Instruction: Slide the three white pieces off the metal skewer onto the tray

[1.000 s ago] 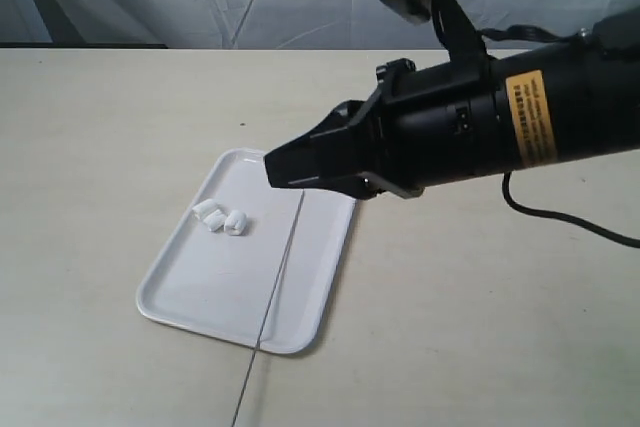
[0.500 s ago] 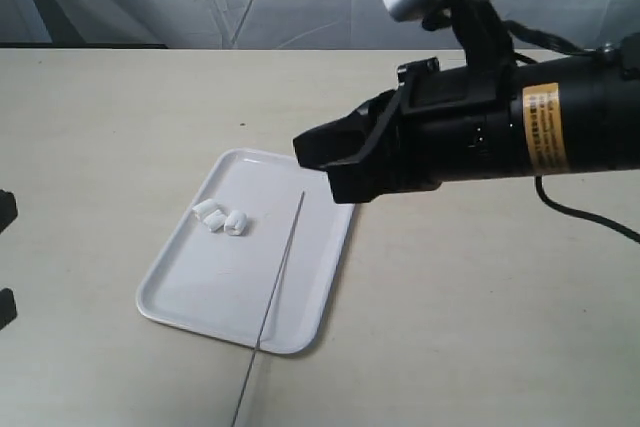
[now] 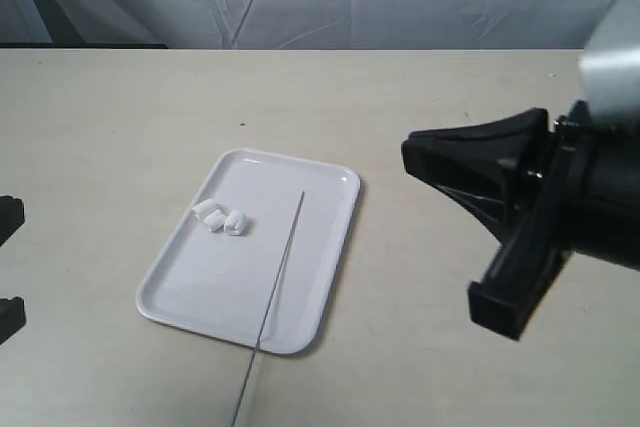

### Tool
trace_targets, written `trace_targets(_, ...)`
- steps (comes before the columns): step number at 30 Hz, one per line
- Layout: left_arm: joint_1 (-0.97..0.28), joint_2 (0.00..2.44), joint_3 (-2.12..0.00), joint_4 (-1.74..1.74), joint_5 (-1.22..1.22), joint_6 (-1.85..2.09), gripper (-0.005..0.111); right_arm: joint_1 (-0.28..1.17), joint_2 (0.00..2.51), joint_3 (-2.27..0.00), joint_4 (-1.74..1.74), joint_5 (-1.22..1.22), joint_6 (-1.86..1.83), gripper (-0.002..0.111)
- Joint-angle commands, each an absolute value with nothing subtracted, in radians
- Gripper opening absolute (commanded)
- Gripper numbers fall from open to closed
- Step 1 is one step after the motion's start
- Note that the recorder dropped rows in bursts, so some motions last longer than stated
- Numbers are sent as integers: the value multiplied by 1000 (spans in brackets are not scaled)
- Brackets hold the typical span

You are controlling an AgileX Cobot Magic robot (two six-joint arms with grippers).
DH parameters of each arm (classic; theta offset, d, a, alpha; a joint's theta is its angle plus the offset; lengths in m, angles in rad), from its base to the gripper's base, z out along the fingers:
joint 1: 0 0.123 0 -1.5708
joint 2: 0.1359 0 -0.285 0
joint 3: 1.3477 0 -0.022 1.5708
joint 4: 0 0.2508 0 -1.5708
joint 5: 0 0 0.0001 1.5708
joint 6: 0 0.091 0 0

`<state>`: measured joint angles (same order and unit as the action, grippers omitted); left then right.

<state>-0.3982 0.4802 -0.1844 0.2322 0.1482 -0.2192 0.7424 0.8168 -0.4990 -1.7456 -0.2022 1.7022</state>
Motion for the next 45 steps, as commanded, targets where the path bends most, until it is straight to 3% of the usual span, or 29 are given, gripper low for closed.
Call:
trace_targets(1, -401, 482, -181, 270, 134, -227, 0, 745, 709, -462, -1744, -220, 1705, -1)
trace_targets(8, -391, 457, -181, 270, 134, -225, 0, 739, 578, -429, -1737, -42, 1705, -1)
trace_targets(15, -160, 190, -177, 196, 203, -227, 0, 502, 378, -219, -1737, -21, 1705, -1)
trace_targets(18, -96, 13, -175, 109, 304, -227, 0, 486, 375, -150, -1737, -10, 1705, -1)
trace_targets(22, -91, 0, -153, 107, 360, -226, 0, 489, 302, -143, -1737, -11, 1700, -1)
trace_targets(24, -91, 0, -115, 107, 360, -226, 0, 489, 226, -111, -1600, 52, 1618, -1)
trace_targets(30, -23, 0, 0, 104, 339, -223, 0, 480, 0, -40, -623, 415, 806, -1)
trace_targets(32, 3, 0, 0, 114, 329, -223, 0, 451, 0, -38, -589, 486, 735, -1)
trace_targets(37, 48, 0, 0, 111, 328, -223, 0, 293, 0, 0, -625, 323, 652, -1)
trace_targets(45, 55, 0, 0, 127, 310, -159, 0, 29, 0, 0, -360, 301, 450, -1)
